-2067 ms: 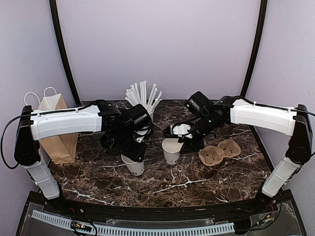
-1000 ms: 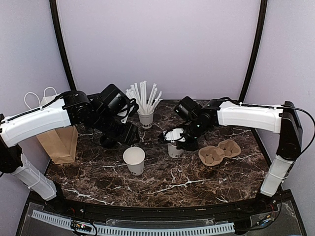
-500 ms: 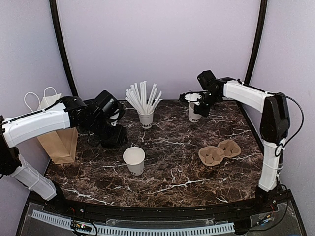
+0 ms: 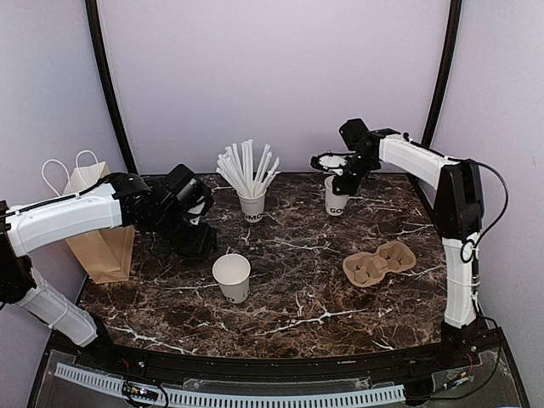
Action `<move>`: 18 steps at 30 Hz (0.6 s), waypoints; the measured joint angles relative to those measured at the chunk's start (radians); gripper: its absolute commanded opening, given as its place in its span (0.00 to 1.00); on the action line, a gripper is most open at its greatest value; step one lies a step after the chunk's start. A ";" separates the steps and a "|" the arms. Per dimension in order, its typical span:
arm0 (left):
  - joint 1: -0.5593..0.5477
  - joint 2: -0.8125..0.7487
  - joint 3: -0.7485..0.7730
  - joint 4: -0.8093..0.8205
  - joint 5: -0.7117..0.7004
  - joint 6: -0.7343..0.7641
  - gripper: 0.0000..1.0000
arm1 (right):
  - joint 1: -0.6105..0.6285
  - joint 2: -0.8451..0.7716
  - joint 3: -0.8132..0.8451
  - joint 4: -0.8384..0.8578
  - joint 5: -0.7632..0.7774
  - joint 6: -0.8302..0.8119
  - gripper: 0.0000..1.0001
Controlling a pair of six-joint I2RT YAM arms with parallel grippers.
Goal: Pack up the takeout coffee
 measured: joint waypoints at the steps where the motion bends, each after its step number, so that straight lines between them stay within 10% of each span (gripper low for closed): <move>1: 0.002 0.001 0.000 0.000 -0.002 0.001 0.62 | 0.000 0.000 0.008 -0.005 -0.002 0.010 0.33; 8: 0.066 0.082 0.004 0.008 -0.033 0.037 0.52 | 0.000 -0.098 -0.027 -0.012 -0.062 0.074 0.34; 18: 0.192 0.285 0.071 0.025 -0.077 0.107 0.53 | 0.046 -0.743 -0.791 0.304 -0.549 0.245 0.39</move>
